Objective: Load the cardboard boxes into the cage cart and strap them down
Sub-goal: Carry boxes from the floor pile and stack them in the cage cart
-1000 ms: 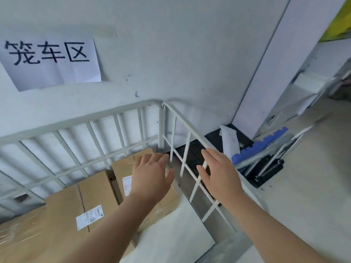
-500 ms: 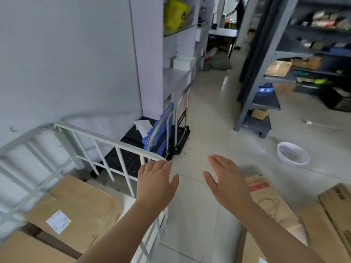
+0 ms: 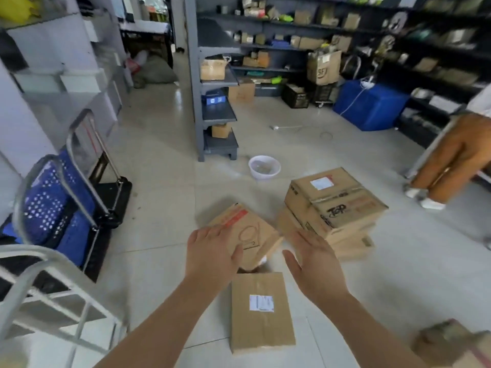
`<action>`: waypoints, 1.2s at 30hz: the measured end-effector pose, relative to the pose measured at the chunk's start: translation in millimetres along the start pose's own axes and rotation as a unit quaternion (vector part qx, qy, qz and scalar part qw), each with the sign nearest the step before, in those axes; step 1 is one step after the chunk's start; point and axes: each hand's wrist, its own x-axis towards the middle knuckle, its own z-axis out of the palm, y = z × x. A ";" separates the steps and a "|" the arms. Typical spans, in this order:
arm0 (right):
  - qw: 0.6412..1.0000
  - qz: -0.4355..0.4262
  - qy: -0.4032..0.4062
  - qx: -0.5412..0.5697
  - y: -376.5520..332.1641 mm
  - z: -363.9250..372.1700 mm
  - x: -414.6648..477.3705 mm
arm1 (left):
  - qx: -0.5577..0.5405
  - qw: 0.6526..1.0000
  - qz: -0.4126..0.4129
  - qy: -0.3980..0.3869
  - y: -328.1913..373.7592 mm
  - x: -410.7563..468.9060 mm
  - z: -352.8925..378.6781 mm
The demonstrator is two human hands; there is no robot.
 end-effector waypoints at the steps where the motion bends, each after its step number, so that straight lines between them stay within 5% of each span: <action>1: 1.000 0.016 0.012 -0.004 20.6 -6.1 -6.2 | -0.008 1.000 0.011 -0.013 19.8 4.9 9.0; 13: 0.980 0.198 0.029 -0.016 176.4 -37.4 -22.8 | -0.061 0.988 0.123 -0.067 170.2 80.2 83.4; 26: 0.973 0.232 -0.017 0.011 246.0 -15.9 52.2 | -0.047 0.977 0.179 -0.107 225.7 178.9 137.6; 36: 0.940 0.336 0.051 0.006 355.9 -43.1 -28.8 | -0.060 0.943 0.296 -0.138 366.1 155.8 169.4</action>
